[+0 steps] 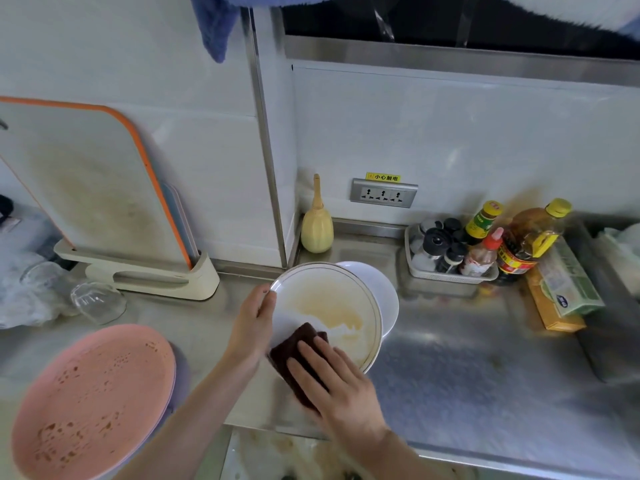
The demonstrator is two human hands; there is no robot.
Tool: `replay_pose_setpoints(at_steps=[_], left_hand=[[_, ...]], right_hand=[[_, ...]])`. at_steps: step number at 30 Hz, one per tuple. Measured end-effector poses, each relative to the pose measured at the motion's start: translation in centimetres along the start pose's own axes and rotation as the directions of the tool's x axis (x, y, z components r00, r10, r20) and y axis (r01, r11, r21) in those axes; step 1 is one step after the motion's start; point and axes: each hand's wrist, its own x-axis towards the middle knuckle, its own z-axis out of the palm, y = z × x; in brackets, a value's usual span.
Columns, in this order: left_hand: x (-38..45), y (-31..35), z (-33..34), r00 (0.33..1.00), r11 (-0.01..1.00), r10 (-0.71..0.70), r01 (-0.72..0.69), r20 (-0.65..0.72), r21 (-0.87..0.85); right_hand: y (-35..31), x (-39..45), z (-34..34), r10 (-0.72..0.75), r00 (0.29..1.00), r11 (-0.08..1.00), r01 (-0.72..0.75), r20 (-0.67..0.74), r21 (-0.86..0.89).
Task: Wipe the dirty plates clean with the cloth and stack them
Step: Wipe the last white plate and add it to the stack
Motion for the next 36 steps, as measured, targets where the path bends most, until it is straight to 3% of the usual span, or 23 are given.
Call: replay_pose_setpoints(at_steps=[4, 6, 9, 11, 13, 15, 18, 23, 29, 36], left_hand=[[1.5, 1.4, -1.4, 0.992, 0.998, 0.043, -0.048, 0.116, 0.042], [2.1, 1.7, -1.3, 0.987, 1.0, -0.006, 0.006, 0.162, 0.004], [1.8, 3.2, -1.4, 0.963, 0.956, -0.156, 0.203, 0.219, -0.212], [0.6, 4.1, -1.1, 0.936, 0.858, -0.188, 0.304, 0.298, -0.413], [-1.5, 4.5, 0.4, 0.94, 0.74, -0.184, 0.325, 0.287, -0.589], [-3.4, 4.8, 2.3, 0.965, 0.695, -0.207, 0.261, 0.161, -0.669], [-4.0, 4.9, 3.1, 0.97, 0.694, -0.241, 0.204, 0.045, -0.69], [-2.7, 3.7, 1.5, 0.939, 0.669, -0.304, 0.329, 0.158, -0.666], [-0.6, 3.3, 0.1, 0.916, 0.739, -0.293, 0.398, 0.274, -0.543], [-1.2, 4.2, 2.4, 0.94, 0.687, -0.29, 0.334, 0.178, -0.646]], right_hand=[[4.6, -0.3, -2.5, -0.185, 0.982, 0.981, 0.187, 0.037, -0.06], [5.7, 0.2, -3.1, -0.209, 0.977, 0.976, 0.21, 0.029, -0.063], [5.4, 1.2, -3.4, -0.144, 0.987, 0.988, 0.14, -0.067, -0.059], [5.0, 1.9, -3.4, -0.071, 0.987, 0.996, 0.063, -0.142, -0.062], [4.0, 2.5, -3.1, 0.006, 0.98, 0.998, -0.018, -0.196, -0.061], [2.4, 2.5, -2.4, 0.074, 0.97, 0.995, -0.086, -0.232, -0.043], [0.5, 1.8, -1.4, 0.128, 0.966, 0.991, -0.136, -0.225, -0.019], [4.3, 0.0, -3.0, -0.073, 0.997, 0.996, 0.071, -0.04, -0.053], [11.2, 0.7, -5.0, -0.171, 0.974, 0.979, 0.185, 0.147, -0.083], [1.7, 1.2, -2.2, 0.026, 0.999, 0.997, -0.024, -0.04, 0.074]])
